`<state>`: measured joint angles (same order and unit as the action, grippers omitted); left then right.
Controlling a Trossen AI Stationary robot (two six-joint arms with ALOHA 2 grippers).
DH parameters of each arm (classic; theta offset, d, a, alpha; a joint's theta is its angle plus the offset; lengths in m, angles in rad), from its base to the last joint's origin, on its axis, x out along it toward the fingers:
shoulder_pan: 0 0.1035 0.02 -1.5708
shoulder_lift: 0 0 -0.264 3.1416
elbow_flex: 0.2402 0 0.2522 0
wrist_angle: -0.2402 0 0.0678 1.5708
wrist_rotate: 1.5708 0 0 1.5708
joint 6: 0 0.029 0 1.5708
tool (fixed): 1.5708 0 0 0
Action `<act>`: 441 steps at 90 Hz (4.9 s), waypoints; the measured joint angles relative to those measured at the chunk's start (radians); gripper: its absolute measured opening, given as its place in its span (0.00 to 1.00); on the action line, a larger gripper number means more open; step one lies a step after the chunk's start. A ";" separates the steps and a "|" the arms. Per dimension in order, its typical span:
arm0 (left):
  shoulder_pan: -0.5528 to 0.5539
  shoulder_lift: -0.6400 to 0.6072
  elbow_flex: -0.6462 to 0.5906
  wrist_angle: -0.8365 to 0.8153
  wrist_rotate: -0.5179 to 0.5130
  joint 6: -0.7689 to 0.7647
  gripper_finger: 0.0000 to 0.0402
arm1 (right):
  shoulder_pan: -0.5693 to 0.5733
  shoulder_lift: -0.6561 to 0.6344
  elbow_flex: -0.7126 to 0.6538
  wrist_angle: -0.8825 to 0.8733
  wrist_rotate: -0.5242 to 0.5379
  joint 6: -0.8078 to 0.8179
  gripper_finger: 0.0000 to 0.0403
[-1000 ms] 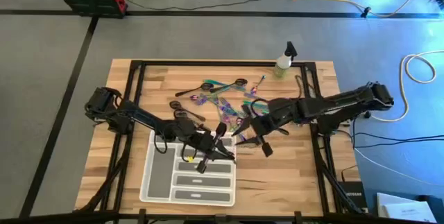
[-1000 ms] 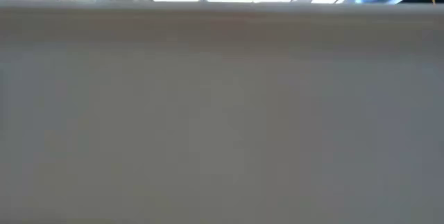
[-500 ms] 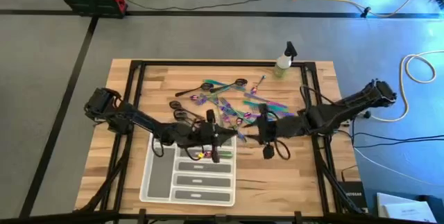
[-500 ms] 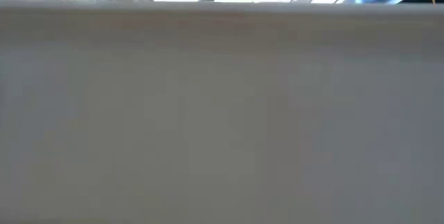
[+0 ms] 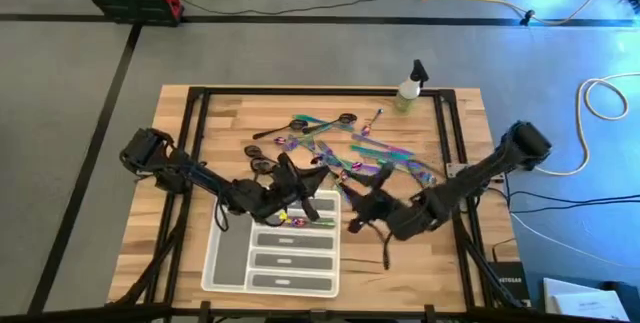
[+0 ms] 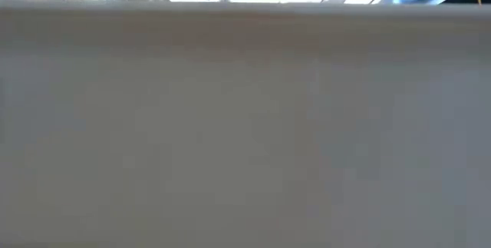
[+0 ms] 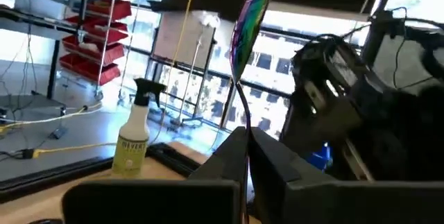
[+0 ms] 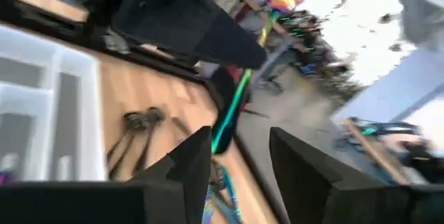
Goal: Sort silverware
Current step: Put the blue spoon into the white silverware tray
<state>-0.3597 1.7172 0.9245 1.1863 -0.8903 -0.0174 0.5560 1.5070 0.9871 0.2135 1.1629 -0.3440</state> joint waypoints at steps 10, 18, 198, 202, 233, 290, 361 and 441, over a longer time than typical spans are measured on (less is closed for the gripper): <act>0.000 0.000 0.000 0.011 -0.040 0.020 0.00 | 0.000 0.062 0.000 0.226 0.009 -0.110 0.33; 0.000 0.000 0.000 0.010 -0.056 0.020 0.00 | -0.003 0.083 0.000 0.322 0.004 -0.127 0.33; 0.034 0.002 -0.001 0.001 -0.051 -0.327 0.00 | -0.127 0.088 0.000 0.309 -0.056 0.103 0.19; 0.037 0.002 -0.001 0.000 -0.051 -0.328 0.00 | -0.127 0.088 0.000 0.309 -0.056 0.108 0.19; 0.045 0.002 -0.001 -0.001 -0.051 -0.335 0.00 | -0.140 0.088 0.000 0.307 -0.051 0.210 0.19; 0.045 0.002 -0.001 -0.001 -0.052 -0.323 0.00 | -0.140 0.088 0.000 0.276 -0.074 0.294 0.19; 0.044 0.002 -0.002 -0.002 -0.053 -0.323 0.00 | -0.140 0.088 0.000 0.272 -0.074 0.264 0.01; 0.032 -0.001 0.001 -0.035 -0.049 -0.200 0.00 | -0.143 0.074 0.000 0.291 -0.057 0.192 0.00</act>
<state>-0.3279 1.7163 0.9257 1.1515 -0.9390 -0.2174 0.4129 1.5810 0.9874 0.5049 1.1060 -0.1518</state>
